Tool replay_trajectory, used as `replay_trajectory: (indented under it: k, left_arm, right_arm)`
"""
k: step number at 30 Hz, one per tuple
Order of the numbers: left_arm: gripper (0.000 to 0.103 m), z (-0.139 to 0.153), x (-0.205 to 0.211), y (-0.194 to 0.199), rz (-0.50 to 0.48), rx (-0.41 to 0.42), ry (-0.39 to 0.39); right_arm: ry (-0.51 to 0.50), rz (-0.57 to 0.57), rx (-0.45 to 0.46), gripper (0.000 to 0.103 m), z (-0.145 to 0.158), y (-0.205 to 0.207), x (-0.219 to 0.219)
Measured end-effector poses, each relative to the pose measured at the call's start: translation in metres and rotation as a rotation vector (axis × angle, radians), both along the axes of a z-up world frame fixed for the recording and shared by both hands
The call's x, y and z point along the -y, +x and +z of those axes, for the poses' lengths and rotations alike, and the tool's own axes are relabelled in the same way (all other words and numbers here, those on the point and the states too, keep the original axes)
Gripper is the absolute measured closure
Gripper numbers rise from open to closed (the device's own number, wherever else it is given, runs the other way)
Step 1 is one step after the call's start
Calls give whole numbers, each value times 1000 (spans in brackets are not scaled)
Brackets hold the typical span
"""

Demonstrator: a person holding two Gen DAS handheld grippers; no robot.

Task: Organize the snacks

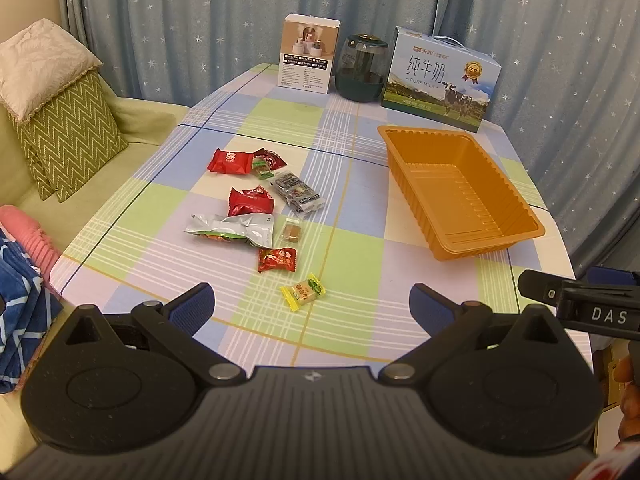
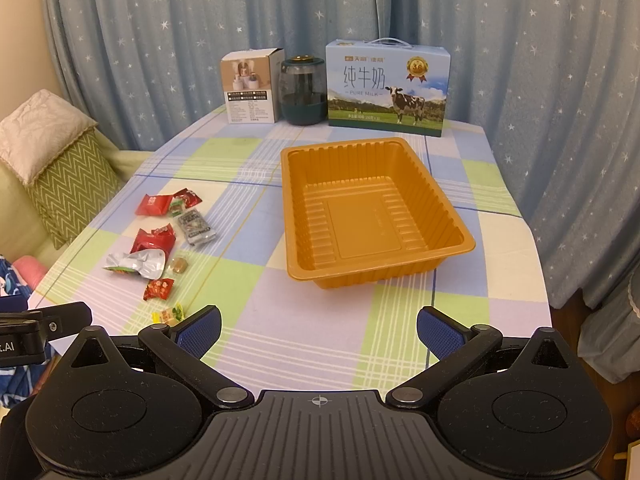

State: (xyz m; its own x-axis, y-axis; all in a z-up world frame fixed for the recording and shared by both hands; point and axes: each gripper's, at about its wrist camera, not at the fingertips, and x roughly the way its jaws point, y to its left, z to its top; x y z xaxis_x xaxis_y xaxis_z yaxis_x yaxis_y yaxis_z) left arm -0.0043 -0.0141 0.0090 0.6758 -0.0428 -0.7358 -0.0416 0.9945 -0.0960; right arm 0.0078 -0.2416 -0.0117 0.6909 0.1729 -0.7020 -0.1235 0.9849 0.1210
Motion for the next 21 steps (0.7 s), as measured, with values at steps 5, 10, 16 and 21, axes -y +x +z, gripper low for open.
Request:
replay_trajectory:
  k: [5,10,16,21]
  left_arm:
    - [0,-2,0,0,-2,-2,-5]
    - [0,-5,-3,-1,-4,-4,-10]
    - [0,-8,-12,2,1,2,-23]
    - [0,-13,-27,9,6,1,2]
  right_arm:
    - [-1,3,-4,0,0,0,-1]
    - [2,7,-8,0,-2,0,-3]
    - [1,16,-16,0,-10,3,-7]
    - [4,44,-15,0,-18,7,-12]
